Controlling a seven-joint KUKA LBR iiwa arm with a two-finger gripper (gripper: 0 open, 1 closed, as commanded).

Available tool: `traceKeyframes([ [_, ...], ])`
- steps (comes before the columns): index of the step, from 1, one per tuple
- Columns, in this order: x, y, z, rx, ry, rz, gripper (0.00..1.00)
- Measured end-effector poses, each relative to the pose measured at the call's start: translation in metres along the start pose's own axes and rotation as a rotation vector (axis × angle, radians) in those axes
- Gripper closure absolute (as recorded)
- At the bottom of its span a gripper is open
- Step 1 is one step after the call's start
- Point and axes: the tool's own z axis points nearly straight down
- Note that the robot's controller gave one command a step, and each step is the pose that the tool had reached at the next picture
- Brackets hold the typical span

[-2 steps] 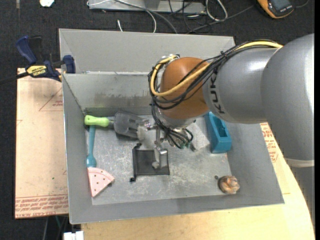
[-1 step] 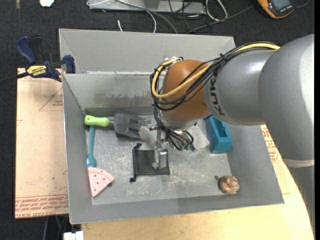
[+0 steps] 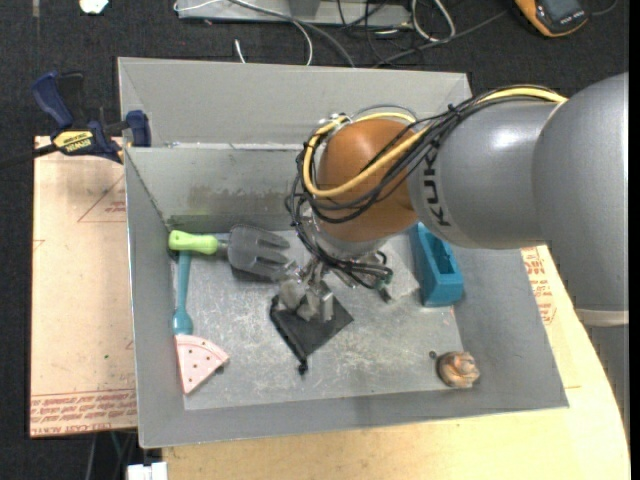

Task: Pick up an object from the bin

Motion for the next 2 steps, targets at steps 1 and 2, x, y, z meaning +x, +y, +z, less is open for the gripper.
traceKeyframes([
  [1, 0.000, 0.000, 0.000, -0.001, 0.000, 0.002, 1.00],
  [2, 0.025, -0.005, -0.066, -0.004, 0.006, 0.033, 1.00],
])
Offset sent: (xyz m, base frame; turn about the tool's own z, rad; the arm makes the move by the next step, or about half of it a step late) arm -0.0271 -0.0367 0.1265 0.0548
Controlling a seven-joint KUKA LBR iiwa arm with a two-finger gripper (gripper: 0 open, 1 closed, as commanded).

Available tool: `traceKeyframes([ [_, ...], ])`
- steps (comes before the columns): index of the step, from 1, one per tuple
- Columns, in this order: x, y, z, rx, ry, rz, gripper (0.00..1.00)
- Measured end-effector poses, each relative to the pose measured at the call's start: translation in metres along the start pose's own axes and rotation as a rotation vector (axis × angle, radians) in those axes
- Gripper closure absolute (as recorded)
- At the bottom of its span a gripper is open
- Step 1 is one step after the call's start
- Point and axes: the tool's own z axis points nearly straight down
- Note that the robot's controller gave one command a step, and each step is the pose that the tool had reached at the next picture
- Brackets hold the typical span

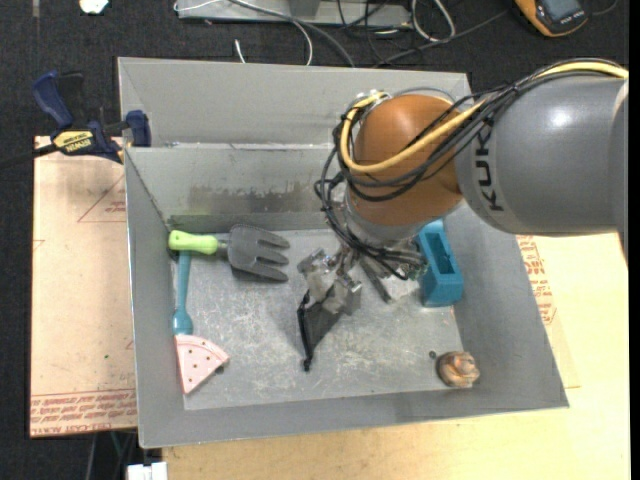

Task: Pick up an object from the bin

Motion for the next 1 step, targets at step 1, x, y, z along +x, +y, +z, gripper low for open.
traceKeyframes([
  [1, -0.0049, 0.0128, -0.0636, 0.001, -0.006, -0.026, 1.00],
])
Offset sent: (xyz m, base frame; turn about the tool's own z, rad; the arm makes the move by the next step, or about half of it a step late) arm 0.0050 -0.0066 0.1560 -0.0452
